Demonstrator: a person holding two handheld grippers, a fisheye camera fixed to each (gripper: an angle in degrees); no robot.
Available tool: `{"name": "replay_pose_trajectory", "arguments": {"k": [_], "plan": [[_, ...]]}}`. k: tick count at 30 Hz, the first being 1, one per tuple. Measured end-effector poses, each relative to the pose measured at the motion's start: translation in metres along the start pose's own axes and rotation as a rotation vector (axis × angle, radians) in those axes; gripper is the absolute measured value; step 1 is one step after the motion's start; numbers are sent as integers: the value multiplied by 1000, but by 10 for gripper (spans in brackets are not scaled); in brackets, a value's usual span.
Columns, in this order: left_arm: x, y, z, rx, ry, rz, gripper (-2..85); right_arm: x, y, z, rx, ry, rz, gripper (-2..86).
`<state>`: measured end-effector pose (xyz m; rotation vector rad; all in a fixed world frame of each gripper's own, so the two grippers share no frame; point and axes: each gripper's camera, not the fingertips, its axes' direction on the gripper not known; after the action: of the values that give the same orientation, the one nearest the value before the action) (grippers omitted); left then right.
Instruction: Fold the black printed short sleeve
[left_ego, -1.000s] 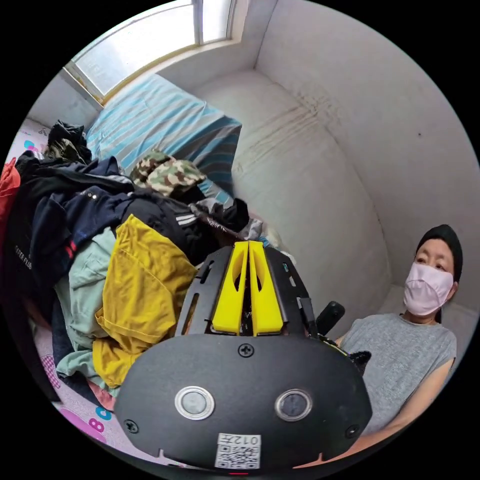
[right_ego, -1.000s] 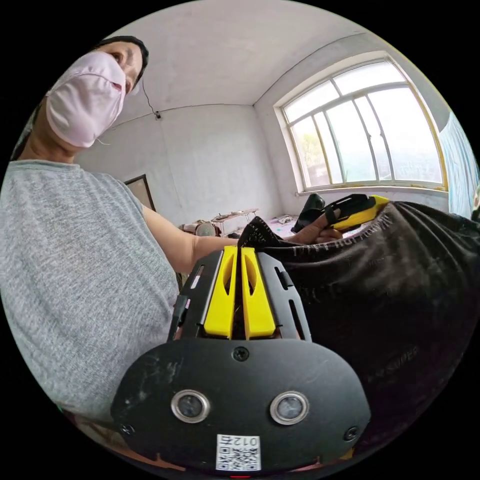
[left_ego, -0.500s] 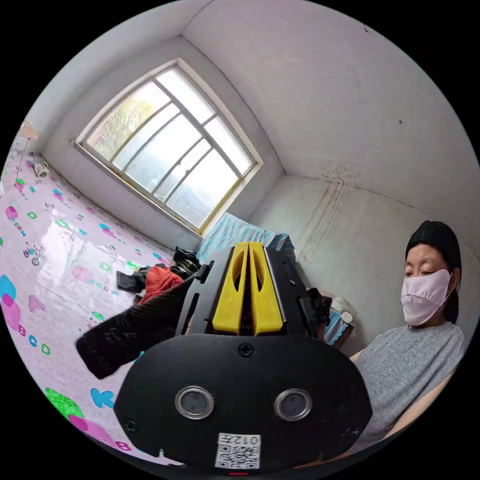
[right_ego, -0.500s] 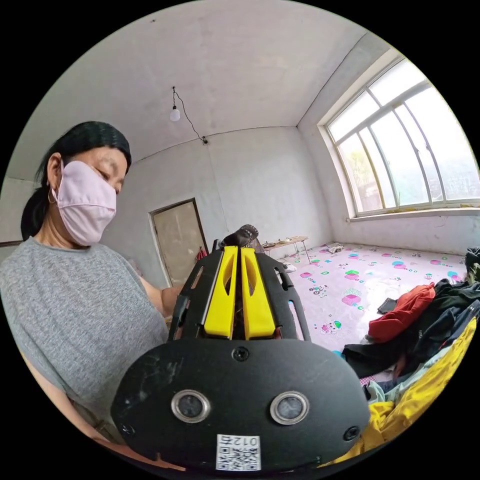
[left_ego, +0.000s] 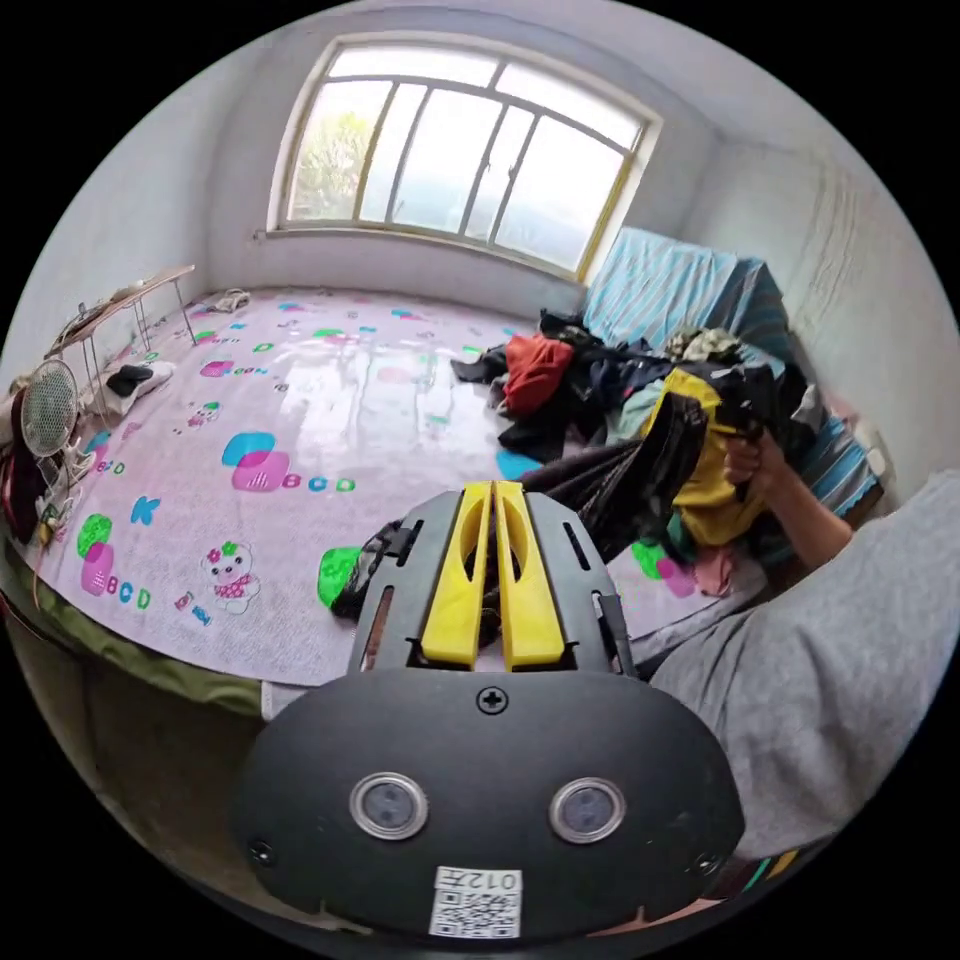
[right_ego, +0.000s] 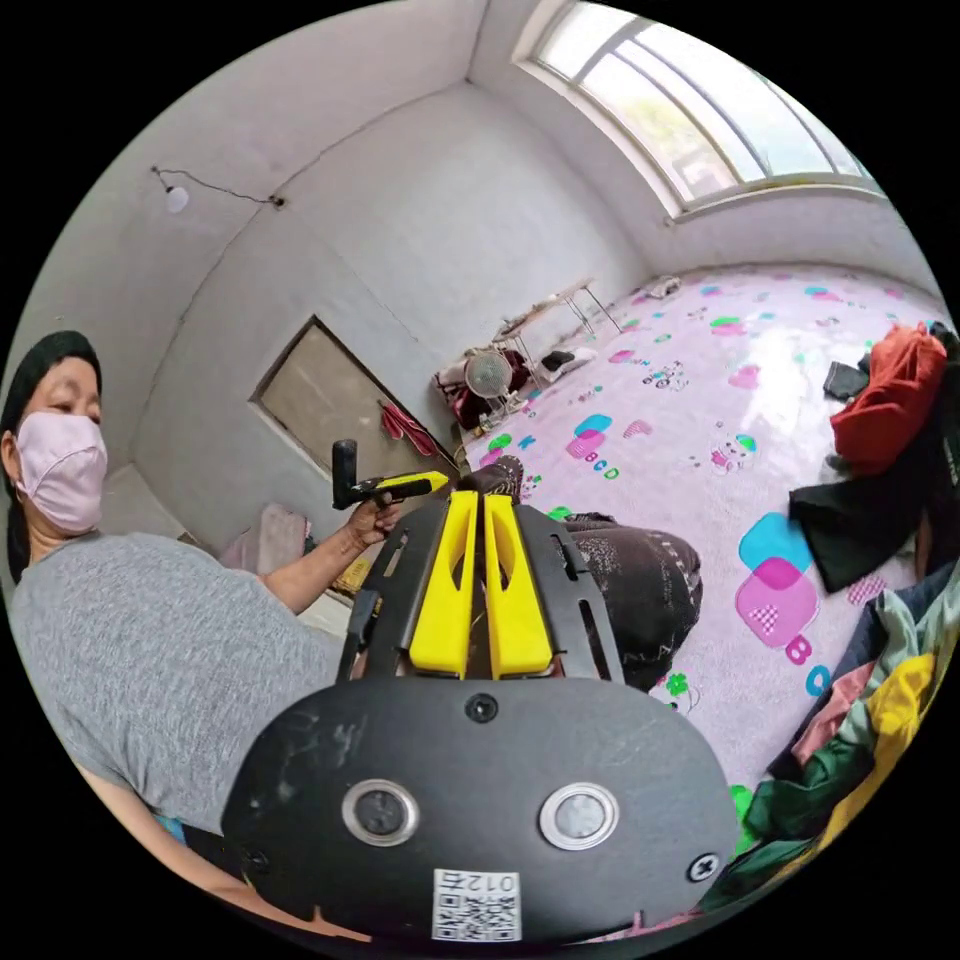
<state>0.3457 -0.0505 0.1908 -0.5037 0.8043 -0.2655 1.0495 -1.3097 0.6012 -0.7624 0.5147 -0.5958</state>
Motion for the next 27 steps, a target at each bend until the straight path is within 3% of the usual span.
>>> {"name": "replay_pose_trajectory", "arguments": {"k": [6,15,27], "plan": [[27,42,95,-238,-3,274,48,69,38,1,98,39,165,-5],[29,21,192,-324,164,479,96,111,88,-23,115,175,194,-5],[7,41,276,-649,223,320,50,238,195,-134,144,114,160,-5]]}}
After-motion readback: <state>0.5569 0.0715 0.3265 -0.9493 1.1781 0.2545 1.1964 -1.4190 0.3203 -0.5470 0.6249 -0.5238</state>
